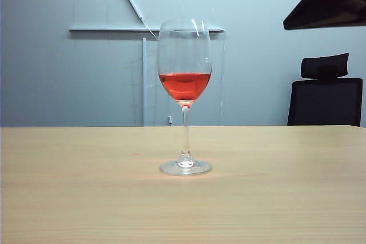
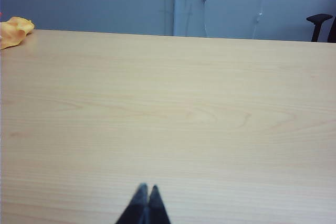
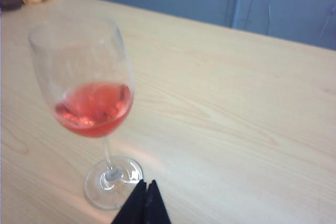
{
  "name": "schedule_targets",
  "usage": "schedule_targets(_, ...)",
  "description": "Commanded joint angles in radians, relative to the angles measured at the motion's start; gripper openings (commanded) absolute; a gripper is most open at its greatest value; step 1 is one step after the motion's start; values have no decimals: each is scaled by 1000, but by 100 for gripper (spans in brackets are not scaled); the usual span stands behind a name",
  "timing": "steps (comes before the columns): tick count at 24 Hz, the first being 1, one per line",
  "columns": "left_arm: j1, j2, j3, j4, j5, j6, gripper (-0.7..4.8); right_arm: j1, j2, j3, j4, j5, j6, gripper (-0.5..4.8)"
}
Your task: Gently pick up the goblet, rotate it counterclockwise for two full turns (viewing from above), and then place it back on the table.
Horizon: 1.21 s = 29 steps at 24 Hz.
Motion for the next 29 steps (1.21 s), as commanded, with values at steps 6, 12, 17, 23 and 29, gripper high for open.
schedule_targets(6, 0, 0, 4, 13, 3, 1, -5, 1, 0, 3, 15, 16, 0, -5)
schedule_targets(12, 0, 0, 4, 13, 3, 1, -5, 1, 0, 3, 15, 16, 0, -5)
schedule_targets(17, 0, 0, 4, 13, 3, 1, -5, -14, -56, 2, -9, 20, -2, -5)
schedule_targets(23, 0, 0, 4, 13, 3, 1, -5, -214, -248, -54, -47, -114, -4, -6)
schedule_targets(29, 0, 0, 4, 12, 3, 1, -5, -528, -449, -236, 56, -329, 44, -6)
